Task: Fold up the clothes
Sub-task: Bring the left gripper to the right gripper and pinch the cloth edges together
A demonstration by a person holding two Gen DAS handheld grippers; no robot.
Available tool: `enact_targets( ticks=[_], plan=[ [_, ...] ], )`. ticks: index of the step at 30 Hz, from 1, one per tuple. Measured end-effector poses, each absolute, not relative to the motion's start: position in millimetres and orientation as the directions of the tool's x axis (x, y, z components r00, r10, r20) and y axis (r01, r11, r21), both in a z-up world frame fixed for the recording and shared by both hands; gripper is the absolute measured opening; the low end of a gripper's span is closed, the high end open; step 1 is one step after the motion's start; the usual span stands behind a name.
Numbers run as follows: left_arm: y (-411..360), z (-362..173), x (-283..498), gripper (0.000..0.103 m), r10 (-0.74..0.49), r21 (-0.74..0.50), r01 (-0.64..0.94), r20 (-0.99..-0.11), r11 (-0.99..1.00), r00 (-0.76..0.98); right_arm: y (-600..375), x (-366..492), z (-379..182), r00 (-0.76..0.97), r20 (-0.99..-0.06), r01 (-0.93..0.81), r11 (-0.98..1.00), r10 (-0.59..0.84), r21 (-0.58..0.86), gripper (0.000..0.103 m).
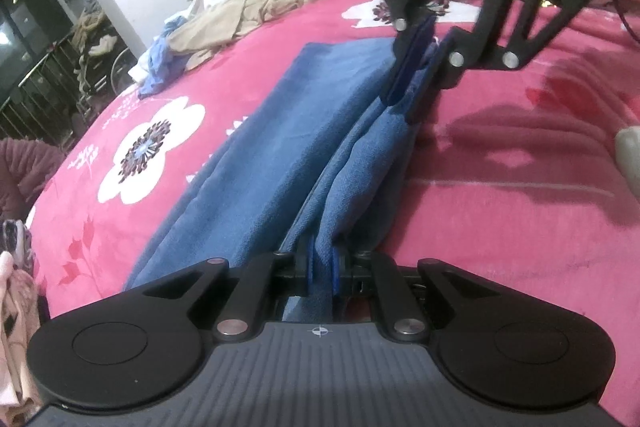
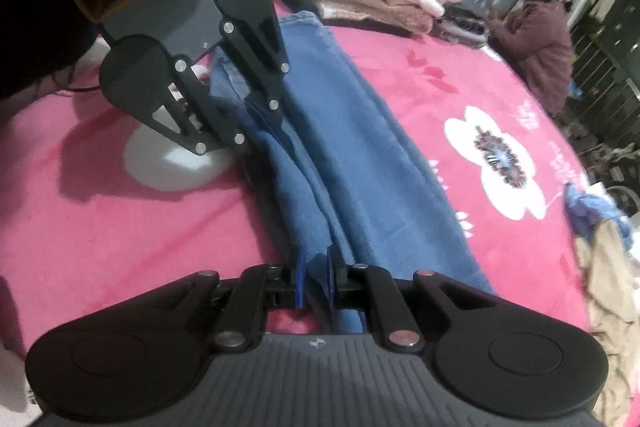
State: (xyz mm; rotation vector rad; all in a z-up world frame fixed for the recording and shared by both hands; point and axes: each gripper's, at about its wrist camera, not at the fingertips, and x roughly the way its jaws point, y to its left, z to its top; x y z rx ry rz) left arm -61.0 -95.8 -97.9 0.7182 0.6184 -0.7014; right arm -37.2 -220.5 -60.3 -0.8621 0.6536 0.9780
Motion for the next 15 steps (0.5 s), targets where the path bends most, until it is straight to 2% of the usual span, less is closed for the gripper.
enact_targets(
  ticks=[15],
  plan=[
    [-99,-105,-73,0.008,-0.356,0.457,0.761,-0.690,0.461,0.630,-196,-17,-84,0.337,-0.876,-0.941,0.146,0.346,-0.305,0.011]
  ],
)
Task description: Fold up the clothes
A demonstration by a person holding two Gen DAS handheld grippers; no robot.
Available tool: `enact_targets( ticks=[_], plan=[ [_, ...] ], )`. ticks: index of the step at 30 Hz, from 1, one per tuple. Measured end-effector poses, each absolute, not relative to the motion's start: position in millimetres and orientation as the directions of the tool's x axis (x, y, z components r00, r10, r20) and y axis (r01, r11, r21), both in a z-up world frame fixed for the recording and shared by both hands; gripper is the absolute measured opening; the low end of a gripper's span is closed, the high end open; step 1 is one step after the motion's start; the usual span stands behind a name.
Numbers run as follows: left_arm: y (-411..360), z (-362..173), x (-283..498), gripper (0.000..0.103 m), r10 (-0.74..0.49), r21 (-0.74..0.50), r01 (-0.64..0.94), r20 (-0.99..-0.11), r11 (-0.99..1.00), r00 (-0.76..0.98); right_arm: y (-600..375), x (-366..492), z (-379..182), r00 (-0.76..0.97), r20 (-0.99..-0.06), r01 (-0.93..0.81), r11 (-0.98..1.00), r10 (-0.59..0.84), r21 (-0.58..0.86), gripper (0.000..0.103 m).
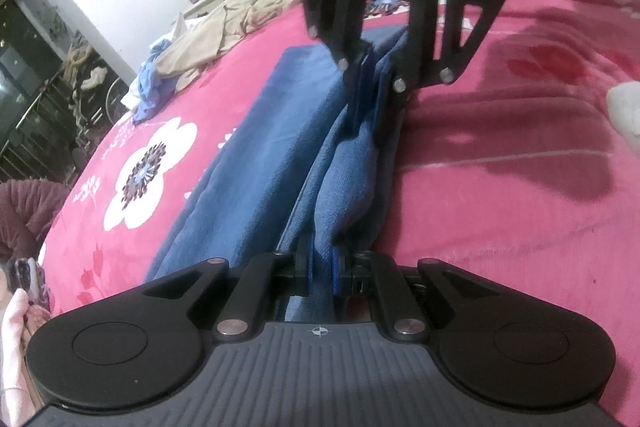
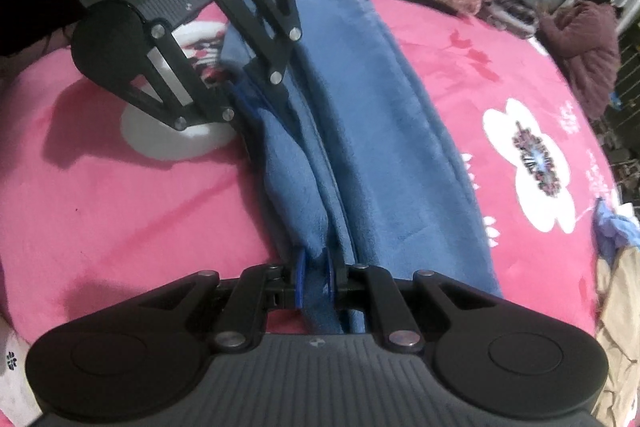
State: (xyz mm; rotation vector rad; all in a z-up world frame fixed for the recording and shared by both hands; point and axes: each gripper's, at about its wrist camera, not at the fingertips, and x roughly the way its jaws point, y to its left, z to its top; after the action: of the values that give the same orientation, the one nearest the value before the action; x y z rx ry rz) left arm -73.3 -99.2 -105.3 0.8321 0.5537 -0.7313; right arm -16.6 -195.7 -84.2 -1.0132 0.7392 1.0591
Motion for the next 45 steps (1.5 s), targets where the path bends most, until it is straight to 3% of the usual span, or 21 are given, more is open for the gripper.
enact_targets(
  ticks=[6,10,13,17,22,31,34,35,37,40,45],
  plan=[
    [-100,-107,-76,0.010,-0.359,0.477,0.765,-0.688,0.433,0.631,-186,-9,-93,0.305,-0.899,-0.952,0.116,0.315,-0.283,0.012],
    [-98,-106,-75,0.010,-0.361,0.467,0.765,-0.688,0.443,0.630,-185,-12,-95,0.371,-0.868,-0.929,0.133,0.329,-0.346,0.004],
    [-99,-104,-74,0.011,-0.353,0.458,0.753,-0.685,0.472,0.638,-186,-35,-95,0.569,-0.744,-0.818,0.152,0.351,-0.554,0.003],
    [-101,-103,-69,0.017,-0.327,0.445,0.734,-0.690,0.513,0.646,-184,-77,-140,0.805,-0.492,-0.542,0.074,0.331,-0.837,0.003],
    [-99,-99,-67,0.021,-0.314,0.419,0.728,-0.702,0.543,0.639,-198,-105,-216,0.899,-0.260,-0.218,-0.153,0.351,-0.964,0.004],
    [-83,-86,-30,0.025,-0.402,0.133,0.695,-0.733,0.706,0.549,-201,-106,-214,0.931,-0.129,-0.095,-0.114,0.343,-0.989,0.003],
    [-80,-88,-18,0.019,-0.400,0.077,0.653,-0.734,0.754,0.549,-202,-106,-215,0.930,-0.122,-0.086,-0.117,0.346,-0.989,0.003],
    [-80,-88,-17,0.012,-0.395,0.077,0.639,-0.728,0.765,0.560,-202,-106,-214,0.931,-0.117,-0.082,-0.114,0.346,-0.990,0.003],
    [-84,-82,-27,0.010,-0.371,0.149,0.620,-0.686,0.770,0.626,-200,-102,-213,0.933,-0.099,-0.070,-0.097,0.346,-0.993,0.003],
    [-100,-86,-51,0.010,-0.304,0.367,0.594,-0.602,0.716,0.738,-200,-100,-209,0.937,-0.073,-0.054,-0.066,0.342,-0.996,0.003],
    [-119,-117,-76,0.011,-0.223,0.597,0.576,-0.560,0.559,0.797,-201,-102,-223,0.931,-0.111,-0.077,-0.112,0.349,-0.991,0.003]
  ],
)
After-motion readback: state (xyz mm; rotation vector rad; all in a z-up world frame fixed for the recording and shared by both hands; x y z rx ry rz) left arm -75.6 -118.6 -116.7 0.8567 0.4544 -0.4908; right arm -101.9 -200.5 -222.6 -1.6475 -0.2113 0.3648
